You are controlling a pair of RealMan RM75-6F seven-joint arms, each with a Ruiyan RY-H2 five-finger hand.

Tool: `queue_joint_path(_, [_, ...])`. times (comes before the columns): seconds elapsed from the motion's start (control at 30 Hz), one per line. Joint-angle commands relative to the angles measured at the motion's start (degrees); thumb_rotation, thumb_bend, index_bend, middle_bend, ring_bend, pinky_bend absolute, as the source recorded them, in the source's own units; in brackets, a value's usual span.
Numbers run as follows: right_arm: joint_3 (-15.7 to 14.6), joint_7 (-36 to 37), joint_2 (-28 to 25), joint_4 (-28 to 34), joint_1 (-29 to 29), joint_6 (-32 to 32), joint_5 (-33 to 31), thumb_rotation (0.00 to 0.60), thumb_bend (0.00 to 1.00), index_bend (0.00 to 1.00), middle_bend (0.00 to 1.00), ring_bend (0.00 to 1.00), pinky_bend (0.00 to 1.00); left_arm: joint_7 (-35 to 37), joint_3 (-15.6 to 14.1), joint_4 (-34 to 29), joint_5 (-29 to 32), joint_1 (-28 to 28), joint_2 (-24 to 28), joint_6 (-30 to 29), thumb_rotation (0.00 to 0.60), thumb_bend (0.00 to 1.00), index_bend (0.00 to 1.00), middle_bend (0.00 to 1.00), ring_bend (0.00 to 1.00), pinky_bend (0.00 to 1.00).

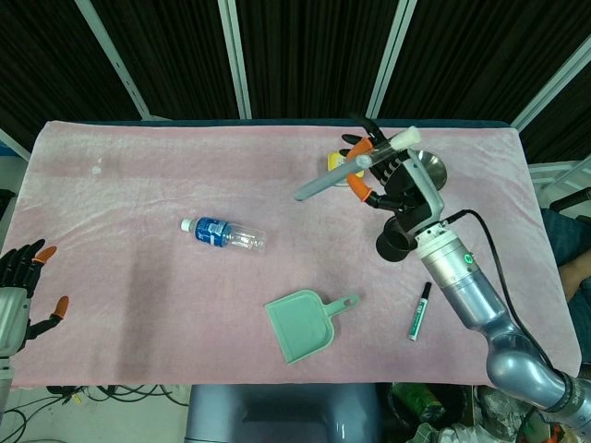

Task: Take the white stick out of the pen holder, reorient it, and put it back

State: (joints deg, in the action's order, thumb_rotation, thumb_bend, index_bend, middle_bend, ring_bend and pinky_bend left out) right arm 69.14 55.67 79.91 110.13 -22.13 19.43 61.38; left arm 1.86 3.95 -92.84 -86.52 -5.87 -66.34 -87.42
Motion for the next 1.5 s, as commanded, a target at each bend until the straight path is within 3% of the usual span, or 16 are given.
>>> queue_joint_path(0.03, [12.8, 8.83, 10.5, 1.08, 8.13, -13.85, 12.19, 0.6, 0.32, 0.7, 0.04, 0.14, 0.17, 0.12, 0.05, -0.02, 0.16, -0.02, 0.03, 0.11, 0.6, 0.38, 0.11, 0.04, 0.0, 0.0])
queue_joint_path(0.13, [8.27, -1.91, 7.18, -2.12, 8.04, -15.03, 21.44, 0.6, 0.32, 0.7, 0.04, 0.14, 0.17, -0.01, -0.04, -0.01, 0.07, -0.11, 0.05, 0.3, 0.6, 0.38, 0.11, 0.04, 0.0, 0.0])
queue_joint_path(0.23, [1.98, -14.96, 3.38, -6.44, 7.29, -11.62, 31.0, 0.6, 0.32, 0.7, 0.04, 0.14, 0.17, 0.02, -0.02, -0.03, 0.1, -0.08, 0.05, 0.25, 0.6, 0.38, 0.11, 0.04, 0.0, 0.0])
queue_joint_path(0.3, [-4.06, -36.61, 1.13, -14.36, 6.04, -7.5, 44.87, 0.6, 0.32, 0.7, 0.04, 0.14, 0.17, 0.0, -0.01, -0.03, 0.14, -0.05, 0.07, 0.22, 0.6, 0.38, 0.11, 0.04, 0.0, 0.0])
queue_joint_path(0.5, [-6.21, -66.6, 7.42, -21.35, 5.56, -0.77, 47.2, 0.6, 0.32, 0.71, 0.04, 0.14, 0.16, -0.09, -0.03, -0.07, 0.18, 0.01, 0.06, 0.17, 0.6, 0.38, 0.11, 0.04, 0.0, 0.0])
queue_joint_path(0.8, [-7.44, -86.55, 7.8, -21.78, 5.19, -0.71, 34.49, 0.6, 0.32, 0.71, 0.04, 0.14, 0.16, -0.22, -0.07, -0.09, 0.16, 0.0, 0.04, 0.21, 0.6, 0.38, 0.11, 0.04, 0.0, 0.0])
queue_joint_path(0.83, [-7.88, -87.33, 7.31, -21.39, 4.93, -0.67, 32.6, 0.6, 0.32, 0.71, 0.04, 0.14, 0.16, -0.25, -0.07, -0.09, 0.17, 0.0, 0.03, 0.23, 0.6, 0.38, 0.11, 0.04, 0.0, 0.0])
queue_joint_path(0.93, [-6.43, -69.28, 5.31, -12.31, 4.74, -4.94, 12.07, 0.6, 0.32, 0.71, 0.04, 0.14, 0.16, -0.27, -0.09, -0.11, 0.1, 0.03, 0.01, 0.14, 0.6, 0.38, 0.11, 0.04, 0.0, 0.0])
queue_joint_path(1.0, [-4.82, -58.95, 2.92, -7.97, 4.61, -7.89, 3.1, 0.6, 0.32, 0.71, 0.04, 0.14, 0.16, -0.26, -0.1, -0.13, 0.12, 0.05, 0.02, 0.14, 0.6, 0.38, 0.11, 0.04, 0.0, 0.0])
queue_joint_path(1.07, [-0.96, -46.87, 1.41, -3.87, 5.07, -12.42, -5.67, 0.6, 0.32, 0.71, 0.04, 0.14, 0.16, -0.29, -0.11, -0.15, 0.1, 0.02, 0.01, 0.19, 0.6, 0.38, 0.11, 0.04, 0.0, 0.0])
queue_joint_path(1.13, [3.42, -39.6, 1.9, -2.19, 6.07, -16.82, -10.42, 0.6, 0.32, 0.71, 0.04, 0.14, 0.16, -0.33, -0.14, -0.13, 0.03, 0.02, -0.01, 0.19, 0.6, 0.38, 0.12, 0.04, 0.0, 0.0])
queue_joint_path(1.33, [14.4, -29.87, 8.51, -2.08, 8.87, -26.65, -20.59, 0.6, 0.32, 0.71, 0.05, 0.14, 0.16, -0.32, -0.21, -0.13, -0.06, 0.05, -0.03, 0.15, 0.6, 0.38, 0.12, 0.04, 0.0, 0.0])
queue_joint_path(1.43, [22.42, -30.44, 15.75, -4.91, 10.81, -33.05, -26.16, 0.6, 0.32, 0.71, 0.05, 0.14, 0.16, -0.09, -0.11, -0.18, 0.03, 0.06, 0.02, 0.08, 0.6, 0.38, 0.12, 0.04, 0.0, 0.0])
queue_joint_path(1.5, [25.28, -32.91, 18.74, -7.25, 12.12, -37.47, -27.9, 0.6, 0.32, 0.71, 0.05, 0.14, 0.16, -0.02, -0.11, -0.15, 0.06, 0.05, 0.06, 0.16, 0.6, 0.38, 0.12, 0.04, 0.0, 0.0])
